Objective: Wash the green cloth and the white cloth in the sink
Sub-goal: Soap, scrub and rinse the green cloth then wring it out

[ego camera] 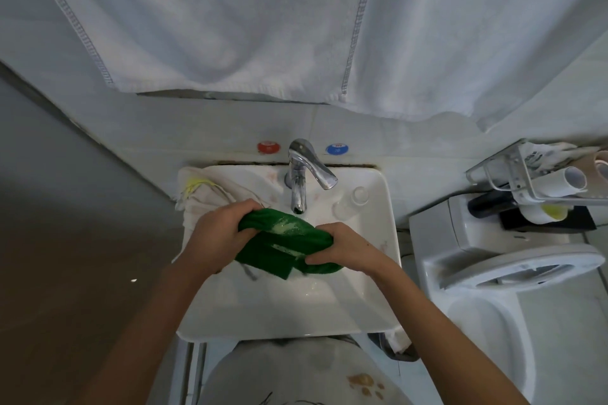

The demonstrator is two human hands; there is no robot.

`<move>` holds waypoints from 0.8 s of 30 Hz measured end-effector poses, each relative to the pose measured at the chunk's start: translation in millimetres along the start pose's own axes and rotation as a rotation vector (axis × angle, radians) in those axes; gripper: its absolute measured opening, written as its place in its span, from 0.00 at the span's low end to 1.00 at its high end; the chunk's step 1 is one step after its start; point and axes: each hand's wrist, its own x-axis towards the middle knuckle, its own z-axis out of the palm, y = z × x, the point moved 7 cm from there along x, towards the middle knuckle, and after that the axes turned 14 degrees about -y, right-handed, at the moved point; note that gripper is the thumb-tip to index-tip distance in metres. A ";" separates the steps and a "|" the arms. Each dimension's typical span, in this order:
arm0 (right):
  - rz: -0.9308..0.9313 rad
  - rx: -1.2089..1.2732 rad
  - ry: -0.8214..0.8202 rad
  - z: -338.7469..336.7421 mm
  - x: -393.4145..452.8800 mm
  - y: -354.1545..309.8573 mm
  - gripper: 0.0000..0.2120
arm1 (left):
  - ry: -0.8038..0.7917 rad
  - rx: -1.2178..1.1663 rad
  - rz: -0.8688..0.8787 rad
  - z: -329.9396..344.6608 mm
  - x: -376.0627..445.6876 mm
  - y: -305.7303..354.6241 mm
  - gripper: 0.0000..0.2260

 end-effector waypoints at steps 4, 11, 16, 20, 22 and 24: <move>-0.136 0.295 -0.092 2.8 -8.3 3.1 0.12 | -0.081 -0.093 -0.056 3.0 2.4 -4.1 0.03; -0.098 0.628 0.243 -2.4 2.5 17.6 0.10 | -0.209 -0.284 -0.051 28.2 17.3 -4.1 0.09; -0.082 0.576 0.415 -7.2 3.0 15.2 0.08 | -0.247 -0.368 -0.089 51.5 18.5 -9.9 0.15; -0.143 0.485 0.427 1.2 8.3 4.6 0.05 | -0.047 -0.549 -0.133 59.4 20.8 -9.2 0.05; -0.171 0.504 0.459 7.4 10.9 -3.6 0.07 | 0.118 -0.560 -0.164 58.3 23.9 -5.7 0.08; -0.156 0.566 0.544 8.7 17.1 -8.0 0.11 | 0.226 -0.582 -0.157 62.3 24.4 9.5 0.11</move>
